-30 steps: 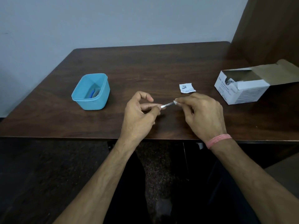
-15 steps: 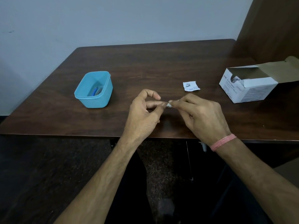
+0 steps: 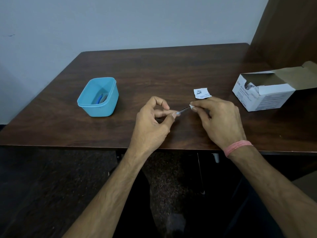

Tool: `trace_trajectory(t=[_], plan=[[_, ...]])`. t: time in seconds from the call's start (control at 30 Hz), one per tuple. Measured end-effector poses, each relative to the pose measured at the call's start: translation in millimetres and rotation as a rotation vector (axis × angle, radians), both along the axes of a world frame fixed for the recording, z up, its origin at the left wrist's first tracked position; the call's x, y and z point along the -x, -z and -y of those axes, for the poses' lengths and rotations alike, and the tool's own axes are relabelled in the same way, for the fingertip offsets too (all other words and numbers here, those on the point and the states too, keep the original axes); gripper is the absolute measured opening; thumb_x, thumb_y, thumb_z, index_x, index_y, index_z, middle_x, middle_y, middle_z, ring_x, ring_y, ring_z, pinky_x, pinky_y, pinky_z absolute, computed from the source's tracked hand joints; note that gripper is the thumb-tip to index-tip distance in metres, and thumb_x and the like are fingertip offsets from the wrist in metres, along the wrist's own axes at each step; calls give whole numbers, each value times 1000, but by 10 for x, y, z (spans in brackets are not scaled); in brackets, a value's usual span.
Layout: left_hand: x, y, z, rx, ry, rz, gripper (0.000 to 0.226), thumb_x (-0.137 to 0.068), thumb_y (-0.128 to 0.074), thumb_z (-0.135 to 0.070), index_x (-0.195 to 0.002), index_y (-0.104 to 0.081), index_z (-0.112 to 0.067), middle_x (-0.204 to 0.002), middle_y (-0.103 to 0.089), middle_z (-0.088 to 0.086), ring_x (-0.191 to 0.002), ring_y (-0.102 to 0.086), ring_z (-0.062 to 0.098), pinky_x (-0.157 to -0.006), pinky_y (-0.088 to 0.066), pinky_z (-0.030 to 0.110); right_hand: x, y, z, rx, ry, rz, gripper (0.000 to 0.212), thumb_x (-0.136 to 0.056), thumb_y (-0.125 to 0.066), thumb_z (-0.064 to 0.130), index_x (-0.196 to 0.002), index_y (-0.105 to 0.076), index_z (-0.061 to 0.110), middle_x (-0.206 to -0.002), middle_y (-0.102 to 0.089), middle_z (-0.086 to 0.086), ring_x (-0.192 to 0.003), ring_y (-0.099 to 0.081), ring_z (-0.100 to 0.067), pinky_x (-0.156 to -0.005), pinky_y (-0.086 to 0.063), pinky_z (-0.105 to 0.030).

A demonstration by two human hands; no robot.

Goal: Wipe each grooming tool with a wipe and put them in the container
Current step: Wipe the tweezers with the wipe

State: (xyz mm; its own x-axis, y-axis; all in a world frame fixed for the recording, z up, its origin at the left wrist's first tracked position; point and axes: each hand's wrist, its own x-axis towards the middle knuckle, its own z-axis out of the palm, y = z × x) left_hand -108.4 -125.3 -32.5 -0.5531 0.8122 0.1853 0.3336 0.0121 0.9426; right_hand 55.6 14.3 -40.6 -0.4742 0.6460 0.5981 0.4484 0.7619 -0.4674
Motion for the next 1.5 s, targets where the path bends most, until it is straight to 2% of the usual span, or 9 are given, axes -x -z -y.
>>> trace_trajectory(t=[0.13,0.4,0.57,0.7,0.83,0.93,1.07,1.23,1.5], plan=[[-9,47,-2,8,28,-48,23,-101,-82,-13,-101,-66,-31,-100,-87,-13,-97,-82,11,-95,-65,61,-24,-25,22,-23,-50,-29,11,-103,-77,24,-108,-86,23,-104,-79,5,-90,-75,-19,-82,-62,-44],[-74,-2,9,110,-11,-197,28,-100,-85,-32,-128,-83,-35,-102,-84,-26,-102,-78,-7,-97,-65,42,-7,-90,106,-68,-116,155,21,-111,-55,33,-117,-73,25,-109,-59,10,-81,-69,-28,-69,-59,-46],[-93,5,-13,104,23,-151,24,-109,-65,-48,-118,-85,-39,-99,-85,-21,-101,-81,6,-92,-67,52,-4,-82,146,-103,-117,74,10,-113,-60,25,-116,-69,21,-123,-53,3,-79,-60,-16,-62,-59,-44],[-36,6,-37,104,79,-75,16,-112,-70,-32,-116,-86,-31,-95,-86,-14,-94,-81,3,-84,-61,28,-27,-79,169,-129,-122,22,13,-112,-63,29,-117,-73,23,-126,-57,0,-90,-68,-15,-63,-60,-43],[-15,1,-30,33,36,30,10,-109,-76,-26,-111,-85,-25,-92,-87,-8,-84,-77,5,-66,-58,21,-54,-49,52,28,-93,-163,9,-105,-76,24,-110,-84,24,-114,-67,8,-85,-71,-11,-73,-63,-42],[-34,19,-31,10,12,28,10,-108,-77,-26,-112,-85,-22,-92,-87,-8,-82,-76,5,-63,-60,25,-63,-67,8,319,-72,-251,12,-99,-83,22,-102,-84,34,-102,-77,13,-65,-74,-14,-59,-63,-38],[-20,4,-27,2,11,24,11,-108,-77,-28,-116,-84,-25,-94,-87,-10,-86,-77,5,-64,-59,22,-65,-84,-47,606,-139,-336,18,-98,-84,18,-100,-83,35,-96,-83,6,-66,-77,-25,-49,-55,-25],[-8,5,-19,10,38,14,11,-108,-77,-29,-116,-84,-28,-95,-87,-11,-87,-77,4,-67,-59,24,-95,-67,-83,636,-196,-312,15,-98,-84,21,-110,-83,30,-103,-84,9,-62,-74,-18,-51,-54,-24],[8,-28,1,58,104,18,13,-110,-74,-31,-117,-84,-29,-97,-87,-11,-91,-79,8,-74,-59,25,-117,-54,-101,602,-229,-267,12,-93,-89,33,-105,-86,31,-93,-83,6,-59,-69,-17,-55,-49,-17]])
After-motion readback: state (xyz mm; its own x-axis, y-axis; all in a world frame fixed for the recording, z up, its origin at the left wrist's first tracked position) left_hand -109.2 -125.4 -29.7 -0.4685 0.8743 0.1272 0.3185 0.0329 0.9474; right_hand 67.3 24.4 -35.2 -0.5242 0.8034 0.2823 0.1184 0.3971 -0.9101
